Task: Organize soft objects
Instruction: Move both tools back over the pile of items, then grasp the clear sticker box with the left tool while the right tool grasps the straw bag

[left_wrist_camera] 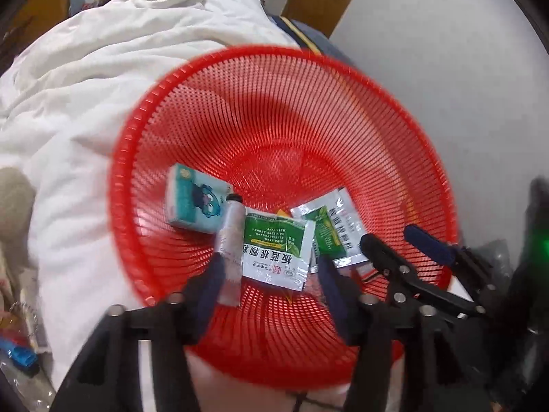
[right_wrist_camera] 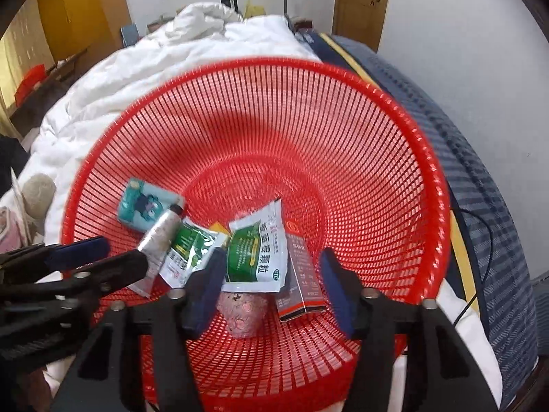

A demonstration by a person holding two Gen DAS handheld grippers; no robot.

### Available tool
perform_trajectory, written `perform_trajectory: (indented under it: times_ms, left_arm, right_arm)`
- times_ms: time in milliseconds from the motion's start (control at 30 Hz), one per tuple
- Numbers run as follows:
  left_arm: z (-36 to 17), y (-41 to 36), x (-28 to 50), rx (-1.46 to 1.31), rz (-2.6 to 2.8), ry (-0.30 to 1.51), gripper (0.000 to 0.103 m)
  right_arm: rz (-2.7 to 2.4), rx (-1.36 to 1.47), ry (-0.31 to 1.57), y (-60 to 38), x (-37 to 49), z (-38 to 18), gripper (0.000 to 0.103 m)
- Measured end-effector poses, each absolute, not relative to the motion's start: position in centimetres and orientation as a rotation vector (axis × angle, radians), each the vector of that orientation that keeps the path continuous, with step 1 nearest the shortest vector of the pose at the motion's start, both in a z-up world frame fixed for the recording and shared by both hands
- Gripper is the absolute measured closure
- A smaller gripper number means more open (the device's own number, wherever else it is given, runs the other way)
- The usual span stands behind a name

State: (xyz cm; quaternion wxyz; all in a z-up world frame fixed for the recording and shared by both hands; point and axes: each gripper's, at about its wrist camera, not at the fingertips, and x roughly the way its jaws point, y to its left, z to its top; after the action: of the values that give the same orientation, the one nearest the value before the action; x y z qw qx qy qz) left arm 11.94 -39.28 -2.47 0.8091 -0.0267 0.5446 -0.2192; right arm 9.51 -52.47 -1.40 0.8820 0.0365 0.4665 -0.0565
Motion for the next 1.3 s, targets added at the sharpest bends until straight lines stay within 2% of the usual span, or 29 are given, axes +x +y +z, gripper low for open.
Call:
perform_trajectory:
  times_ms: [133, 300, 333, 400, 467, 533, 733, 933, 1133, 1200, 1300]
  left_arm:
    - [-0.1, -36.0, 11.3, -0.151, -0.482, 1.137, 0.037]
    - [3.7, -30.0, 9.8, -0.235, -0.480, 1.063, 0.035]
    - [4.5, -28.1, 9.1, -0.264, -0.477, 1.034, 0.031]
    - [5.8, -24.5, 7.7, -0.315, -0.450, 0.969, 0.023]
    - [6.6, -20.2, 6.0, -0.384, -0.373, 0.890, 0.014]
    - [6.4, -15.8, 4.2, -0.447, -0.258, 0.837, 0.014]
    - [3.5, -10.0, 2.2, -0.492, -0.114, 0.838, 0.014]
    - [-1.2, -8.0, 2.3, -0.606, -0.097, 0.919, 0.014]
    - [0.6, -8.5, 2.3, -0.620, -0.113, 0.864, 0.014]
    - [1.0, -8.9, 3.0, -0.625, -0.145, 0.863, 0.017]
    - [1.2, -9.4, 4.7, -0.626, -0.156, 0.880, 0.027]
  right_arm:
    - [-0.098, 0.057, 0.929, -51.3, 8.5, -0.1, 0.040]
    - [-0.023, 0.028, 0.812, -48.4, 6.5, 2.6, 0.030]
    - [0.001, 0.023, 0.778, -47.5, 5.8, 3.3, 0.028]
    - [0.051, 0.019, 0.711, -45.9, 4.7, 4.7, 0.015]
    - [0.123, 0.018, 0.658, -44.1, 3.3, 5.8, 0.012]
    - [0.227, 0.026, 0.638, -42.2, 2.2, 6.6, 0.012]
    - [0.487, 0.068, 0.715, -37.4, 1.8, 5.4, 0.012]
    - [0.514, -0.015, 0.781, -34.4, 1.5, 3.1, 0.012]
    - [0.502, -0.052, 0.826, -33.9, 1.5, 1.6, 0.012]
    - [0.496, -0.059, 0.833, -33.7, 1.7, 1.4, 0.012]
    - [0.496, -0.061, 0.835, -33.7, 1.5, 1.3, 0.012]
